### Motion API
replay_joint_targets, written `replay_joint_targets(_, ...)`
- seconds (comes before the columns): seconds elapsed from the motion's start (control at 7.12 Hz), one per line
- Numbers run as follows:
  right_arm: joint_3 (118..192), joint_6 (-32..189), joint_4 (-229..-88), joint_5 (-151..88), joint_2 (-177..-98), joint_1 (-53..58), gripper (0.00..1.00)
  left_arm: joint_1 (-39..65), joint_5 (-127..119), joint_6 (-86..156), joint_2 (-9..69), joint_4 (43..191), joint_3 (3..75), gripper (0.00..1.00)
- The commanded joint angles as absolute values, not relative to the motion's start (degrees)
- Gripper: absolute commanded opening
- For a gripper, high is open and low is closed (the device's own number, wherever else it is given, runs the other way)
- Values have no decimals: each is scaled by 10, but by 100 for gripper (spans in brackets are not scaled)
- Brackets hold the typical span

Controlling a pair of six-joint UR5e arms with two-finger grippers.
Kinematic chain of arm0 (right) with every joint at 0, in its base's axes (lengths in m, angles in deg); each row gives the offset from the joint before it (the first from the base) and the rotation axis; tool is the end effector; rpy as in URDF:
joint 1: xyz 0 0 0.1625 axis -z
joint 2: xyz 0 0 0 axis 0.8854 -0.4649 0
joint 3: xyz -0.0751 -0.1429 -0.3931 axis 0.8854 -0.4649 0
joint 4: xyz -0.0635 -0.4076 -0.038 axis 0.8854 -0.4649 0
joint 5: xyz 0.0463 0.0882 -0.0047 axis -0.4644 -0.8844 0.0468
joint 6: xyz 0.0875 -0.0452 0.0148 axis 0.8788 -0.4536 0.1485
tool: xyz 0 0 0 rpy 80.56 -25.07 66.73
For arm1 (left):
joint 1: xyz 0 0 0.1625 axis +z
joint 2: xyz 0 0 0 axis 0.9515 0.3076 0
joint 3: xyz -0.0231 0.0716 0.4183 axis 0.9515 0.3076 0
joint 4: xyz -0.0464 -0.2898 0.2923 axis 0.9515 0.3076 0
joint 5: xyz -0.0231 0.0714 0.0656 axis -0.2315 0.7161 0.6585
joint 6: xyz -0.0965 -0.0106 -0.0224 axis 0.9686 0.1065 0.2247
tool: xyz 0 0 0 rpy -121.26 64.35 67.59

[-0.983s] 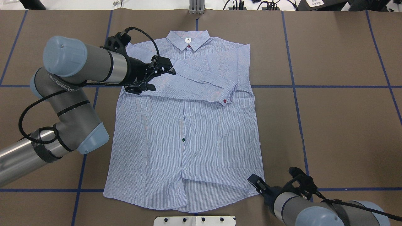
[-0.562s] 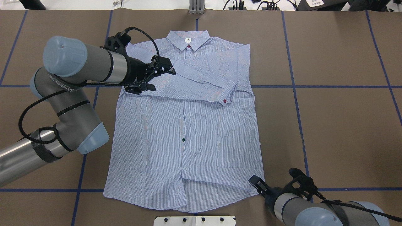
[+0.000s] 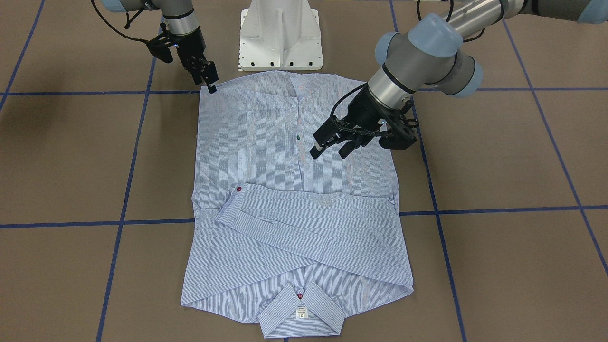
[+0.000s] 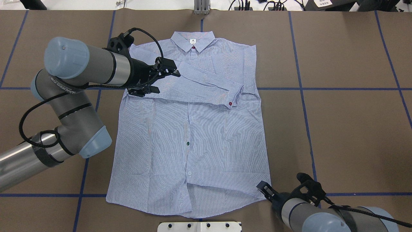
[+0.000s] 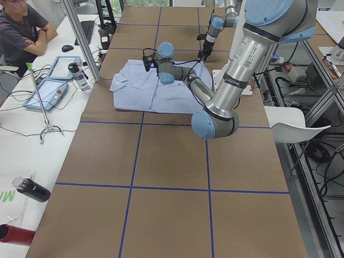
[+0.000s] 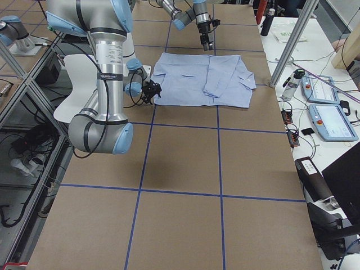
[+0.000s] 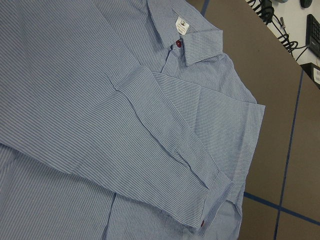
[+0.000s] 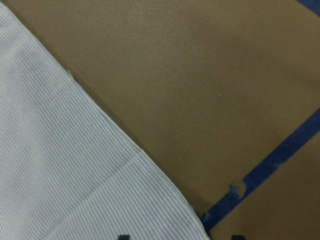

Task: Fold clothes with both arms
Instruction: 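Move the left gripper down to the hem corner nearest the robot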

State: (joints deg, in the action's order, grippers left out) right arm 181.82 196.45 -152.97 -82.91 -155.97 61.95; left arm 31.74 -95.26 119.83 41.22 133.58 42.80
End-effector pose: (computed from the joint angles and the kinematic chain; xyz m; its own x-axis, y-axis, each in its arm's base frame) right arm -0.4839 -0.1630 0.3677 0.3070 0.6773 0.6686 -0.6007 0.6828 -0.4158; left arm 0.4314 -0.4910 0.2172 0.0944 -0.2828 -0.9545 0.3303 0.9134 -0.2379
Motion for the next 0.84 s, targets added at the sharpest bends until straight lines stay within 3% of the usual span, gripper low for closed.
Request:
replay_joint_targets(0.0,1818,1965,-1529,-829,-1560,619,49,317,-953,1199,412,1336,428,98)
replay_joint_targets(0.14,1818,1965,-1529,-829,-1564,619,40,317,-952,1199,412,1336,428,98)
replay_joint_targets(0.28,1821,1965,-1529,-829,-1564,619,18,317,-953,1199,412,1336,428,98)
replay_joint_targets(0.42,1822,1965,-1529,-829,-1564,619,7,317,-952,1200,412,1336,428,98)
replay_joint_targets(0.56,1823,1965,-1530,-829,-1564,621,0,317,-952,1201,412,1336,428,98)
replay_joint_targets(0.7,1828,1964,-1531,-829,-1564,621,0,316,-952,1200,411,1336,429,98)
